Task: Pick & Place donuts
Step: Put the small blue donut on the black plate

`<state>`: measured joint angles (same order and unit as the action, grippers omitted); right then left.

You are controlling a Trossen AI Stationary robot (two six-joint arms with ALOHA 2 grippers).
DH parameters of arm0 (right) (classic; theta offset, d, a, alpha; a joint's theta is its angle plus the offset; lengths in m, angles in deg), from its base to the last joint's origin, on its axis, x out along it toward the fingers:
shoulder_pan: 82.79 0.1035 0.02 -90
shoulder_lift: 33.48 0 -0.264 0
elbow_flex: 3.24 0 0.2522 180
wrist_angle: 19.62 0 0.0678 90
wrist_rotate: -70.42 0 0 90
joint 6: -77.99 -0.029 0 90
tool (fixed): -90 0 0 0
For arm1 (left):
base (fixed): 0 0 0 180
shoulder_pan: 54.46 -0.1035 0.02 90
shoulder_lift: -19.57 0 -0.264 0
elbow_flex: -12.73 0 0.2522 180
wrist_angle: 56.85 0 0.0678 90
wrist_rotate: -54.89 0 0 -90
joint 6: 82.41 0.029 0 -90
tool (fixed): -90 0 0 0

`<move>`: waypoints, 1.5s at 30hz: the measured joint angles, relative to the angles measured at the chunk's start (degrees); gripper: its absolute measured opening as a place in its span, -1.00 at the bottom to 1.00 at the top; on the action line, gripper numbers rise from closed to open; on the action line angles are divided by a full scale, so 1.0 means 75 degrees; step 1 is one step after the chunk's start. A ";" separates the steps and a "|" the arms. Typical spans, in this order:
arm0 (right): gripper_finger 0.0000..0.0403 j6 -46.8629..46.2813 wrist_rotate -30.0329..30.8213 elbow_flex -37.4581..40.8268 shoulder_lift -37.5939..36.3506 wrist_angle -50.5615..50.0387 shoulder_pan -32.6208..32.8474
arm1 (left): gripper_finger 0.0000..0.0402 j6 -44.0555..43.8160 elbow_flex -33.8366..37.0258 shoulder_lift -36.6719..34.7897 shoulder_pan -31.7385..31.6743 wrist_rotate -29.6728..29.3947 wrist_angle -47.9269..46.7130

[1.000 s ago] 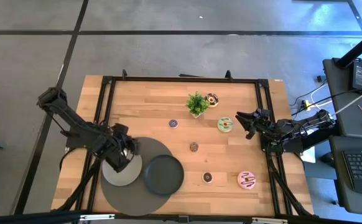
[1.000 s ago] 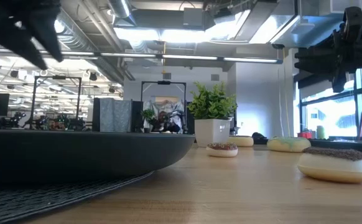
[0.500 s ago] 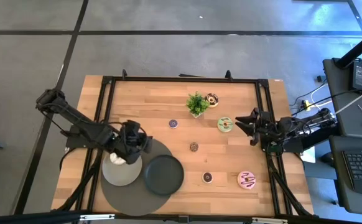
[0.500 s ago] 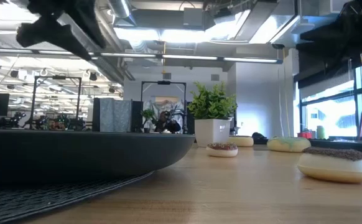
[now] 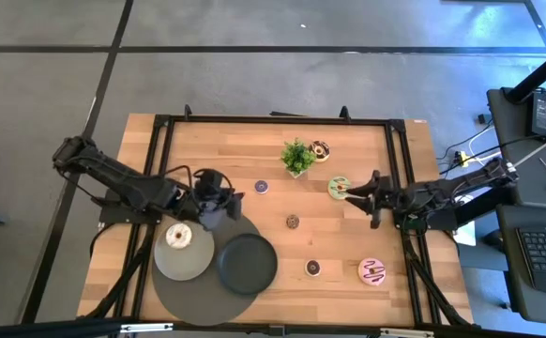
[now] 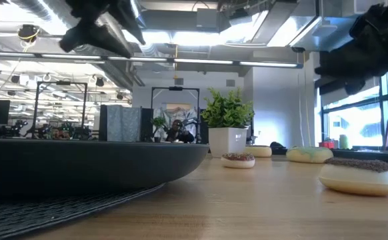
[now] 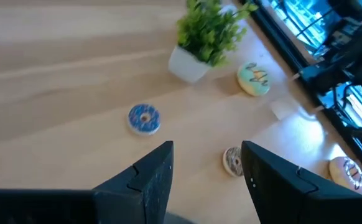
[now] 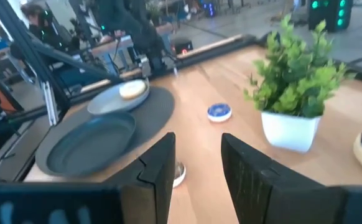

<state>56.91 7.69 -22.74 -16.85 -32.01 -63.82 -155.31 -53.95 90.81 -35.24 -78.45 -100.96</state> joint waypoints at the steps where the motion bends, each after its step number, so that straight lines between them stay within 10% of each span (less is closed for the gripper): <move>1: -0.35 -0.0058 0.0000 0.0000 0.0107 0.0013 0.0000 | -0.09 0.0273 0.0000 0.0000 -0.0141 0.0123 0.0135; 21: -0.35 -0.0449 0.0141 0.0000 0.1228 0.0542 -0.0003 | -0.09 0.1581 0.0006 0.2785 -0.3520 0.2895 0.2052; 45: -0.35 -0.0554 0.0833 0.0003 0.1235 0.0520 -0.0006 | -0.24 0.1550 0.0009 0.3879 -0.3829 0.4344 0.2250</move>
<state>52.76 13.94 -22.72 -7.59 -28.10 -63.87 -143.68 -53.89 119.90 -63.96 -45.87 -84.08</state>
